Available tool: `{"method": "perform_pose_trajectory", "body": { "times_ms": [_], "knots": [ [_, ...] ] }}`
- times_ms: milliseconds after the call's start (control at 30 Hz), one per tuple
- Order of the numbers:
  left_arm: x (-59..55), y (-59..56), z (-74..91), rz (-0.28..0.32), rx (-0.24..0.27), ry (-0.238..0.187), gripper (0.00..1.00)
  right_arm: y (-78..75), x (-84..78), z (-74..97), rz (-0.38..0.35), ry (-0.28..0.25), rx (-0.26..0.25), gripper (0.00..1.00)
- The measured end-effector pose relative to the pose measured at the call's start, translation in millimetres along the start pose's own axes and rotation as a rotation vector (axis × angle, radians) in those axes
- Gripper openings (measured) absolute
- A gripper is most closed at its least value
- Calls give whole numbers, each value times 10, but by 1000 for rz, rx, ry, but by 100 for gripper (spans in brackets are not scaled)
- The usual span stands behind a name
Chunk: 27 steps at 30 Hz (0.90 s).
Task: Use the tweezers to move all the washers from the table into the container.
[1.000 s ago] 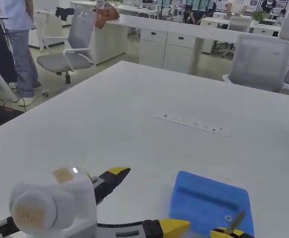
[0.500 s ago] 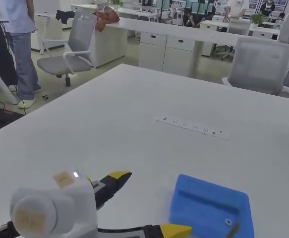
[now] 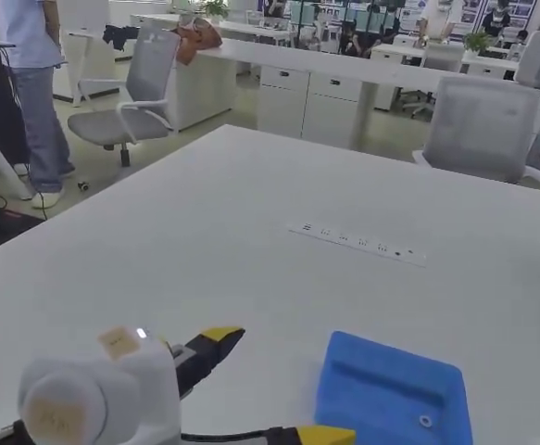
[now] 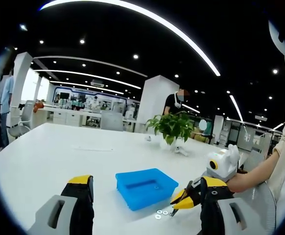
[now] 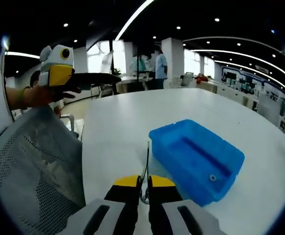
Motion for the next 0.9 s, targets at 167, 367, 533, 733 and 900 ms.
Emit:
{"method": "perform_pose_trajectory", "body": {
  "times_ms": [167,367,533,733,900],
  "knots": [
    [6,12,10,5,8,-8,92,-91,8,-3,-134,-19,-12,2],
    [12,10,15,8,9,-11,91,-172,94,109,-188,-84,-26,2],
    [14,3,14,2,8,-9,91,-239,251,218,-211,-127,-25,3],
    [7,10,6,2,11,-2,91,-327,456,292,-210,-165,12,3],
    [0,21,10,-4,20,5,91,-423,621,337,-208,-192,26,3]
  ]
}}
Point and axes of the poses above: the centre of the closed fingertips' face, and the gripper's own axes: z roughly backward along the fingers, y roughly to its left, x roughly out of its top, the point moved 9 cm from there along z, roughly backward along the fingers, and after that the axes turned 8 degrees about -z, right-handed, at the moved point
